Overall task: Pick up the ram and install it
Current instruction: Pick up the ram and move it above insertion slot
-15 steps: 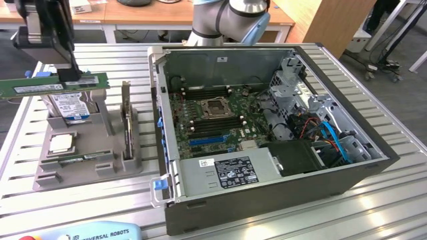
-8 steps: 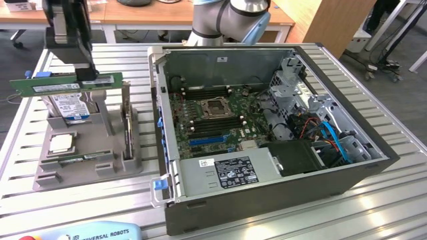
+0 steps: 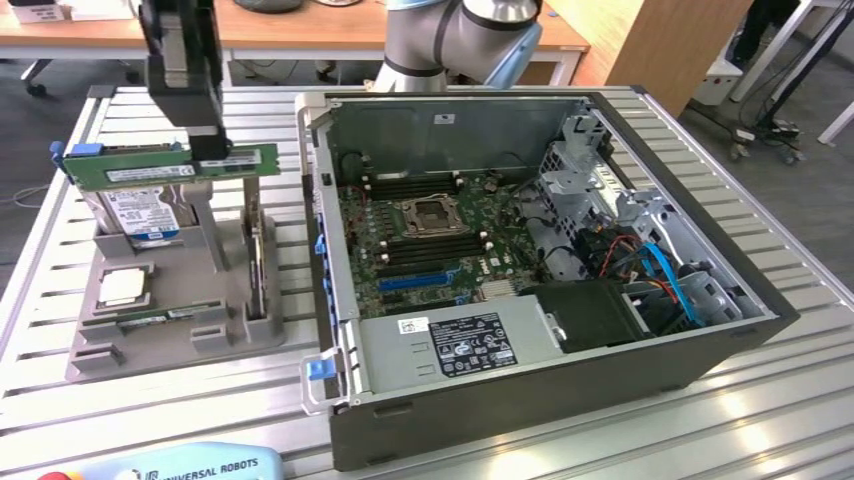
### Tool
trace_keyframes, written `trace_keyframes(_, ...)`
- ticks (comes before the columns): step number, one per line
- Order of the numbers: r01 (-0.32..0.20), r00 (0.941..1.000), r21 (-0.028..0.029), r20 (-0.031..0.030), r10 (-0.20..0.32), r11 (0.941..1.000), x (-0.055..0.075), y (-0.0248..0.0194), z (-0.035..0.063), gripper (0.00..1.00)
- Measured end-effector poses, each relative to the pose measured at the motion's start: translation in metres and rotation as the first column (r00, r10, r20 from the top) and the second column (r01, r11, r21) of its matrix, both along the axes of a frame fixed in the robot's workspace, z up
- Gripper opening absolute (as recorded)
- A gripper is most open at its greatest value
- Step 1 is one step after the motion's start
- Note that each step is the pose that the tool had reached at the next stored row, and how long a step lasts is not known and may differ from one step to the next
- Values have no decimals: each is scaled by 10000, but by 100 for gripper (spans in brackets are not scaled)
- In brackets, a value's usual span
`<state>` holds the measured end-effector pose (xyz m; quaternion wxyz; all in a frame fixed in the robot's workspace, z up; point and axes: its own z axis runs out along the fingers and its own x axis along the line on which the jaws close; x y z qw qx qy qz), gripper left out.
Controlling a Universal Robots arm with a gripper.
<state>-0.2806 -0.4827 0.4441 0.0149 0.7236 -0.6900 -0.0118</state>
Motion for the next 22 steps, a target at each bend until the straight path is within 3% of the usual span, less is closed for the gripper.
trace_keyframes(22, 86, 10000, -1, -1, -86, 10000, 674, 4, -18, 12)
